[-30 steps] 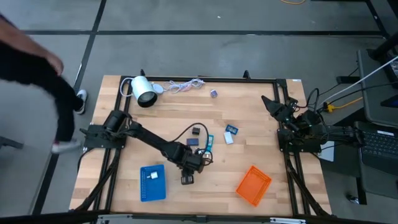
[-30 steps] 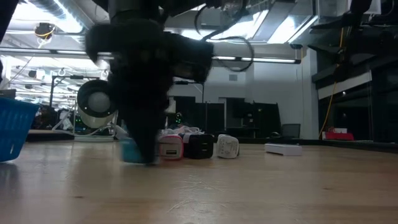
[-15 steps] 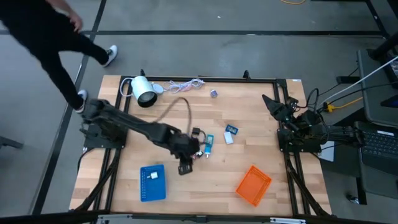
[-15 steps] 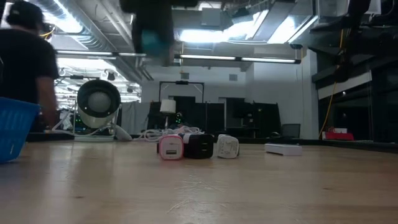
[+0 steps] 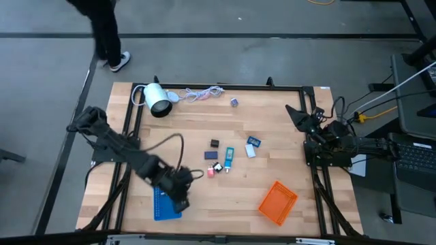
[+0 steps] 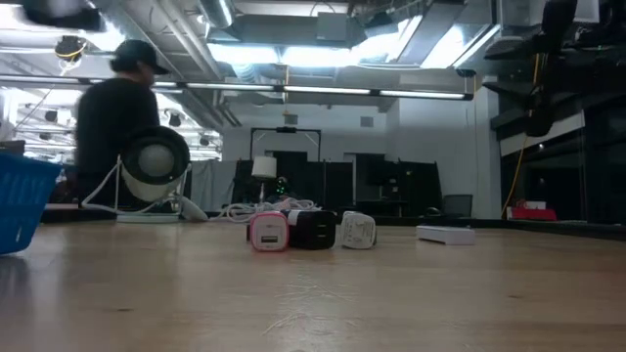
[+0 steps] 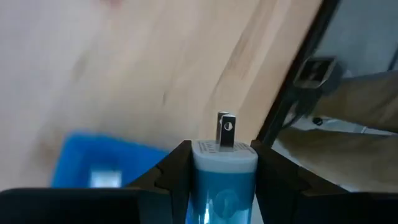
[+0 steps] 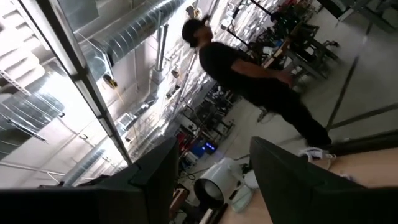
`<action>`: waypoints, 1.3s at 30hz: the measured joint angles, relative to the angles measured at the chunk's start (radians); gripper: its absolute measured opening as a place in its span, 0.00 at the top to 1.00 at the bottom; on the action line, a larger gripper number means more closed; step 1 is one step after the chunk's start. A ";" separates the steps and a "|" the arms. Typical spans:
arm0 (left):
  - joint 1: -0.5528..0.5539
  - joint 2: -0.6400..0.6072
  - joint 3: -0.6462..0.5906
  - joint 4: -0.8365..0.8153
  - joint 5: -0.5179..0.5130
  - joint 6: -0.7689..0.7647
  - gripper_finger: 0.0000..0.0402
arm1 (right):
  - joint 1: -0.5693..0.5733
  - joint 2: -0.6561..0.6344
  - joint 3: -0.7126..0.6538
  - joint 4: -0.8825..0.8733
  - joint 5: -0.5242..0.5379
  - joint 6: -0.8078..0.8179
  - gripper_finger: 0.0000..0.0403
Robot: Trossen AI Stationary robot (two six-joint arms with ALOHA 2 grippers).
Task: Pick & Place Office items
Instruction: Put the bottom blue charger adapter into the blue basket, then put the bottom black charger adapter into the blue basket
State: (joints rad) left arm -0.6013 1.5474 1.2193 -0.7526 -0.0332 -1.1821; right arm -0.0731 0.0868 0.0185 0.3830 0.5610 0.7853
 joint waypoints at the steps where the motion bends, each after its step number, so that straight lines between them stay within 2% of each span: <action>1: -0.021 0.002 -0.019 0.016 -0.002 -0.049 0.68 | 0.000 0.000 0.000 -0.017 0.000 0.013 0.49; 7: -0.094 0.002 -0.101 0.027 -0.011 -0.219 0.68 | -0.002 0.000 0.000 -0.067 0.000 0.046 0.49; 16: -0.113 0.002 -0.241 0.137 0.060 -0.213 0.68 | -0.002 0.000 0.000 -0.069 0.044 0.047 0.49; 19: -0.119 0.002 -0.271 0.151 0.055 -0.217 0.68 | -0.002 0.000 0.000 -0.069 0.071 0.053 0.49; 21: -0.123 0.002 -0.285 0.150 0.049 -0.215 0.63 | -0.002 0.000 0.000 -0.069 0.076 0.048 0.49; 26: -0.123 -0.011 -0.297 0.148 0.053 -0.192 0.41 | -0.002 0.000 0.000 -0.054 0.079 0.064 0.49; 29: -0.123 -0.031 -0.297 0.149 0.056 -0.172 0.34 | -0.002 0.000 0.000 -0.028 0.079 0.067 0.49; 35: -0.099 -0.151 -0.295 0.121 0.038 -0.106 0.32 | -0.002 0.000 0.000 0.005 0.079 0.060 0.49; 39: -0.031 -0.235 -0.259 -0.015 -0.032 0.080 0.34 | -0.002 0.000 0.000 0.006 0.079 0.064 0.49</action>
State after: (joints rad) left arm -0.6319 1.3128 0.9606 -0.7676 -0.0650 -1.1016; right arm -0.0750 0.0872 0.0185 0.3889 0.6395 0.8494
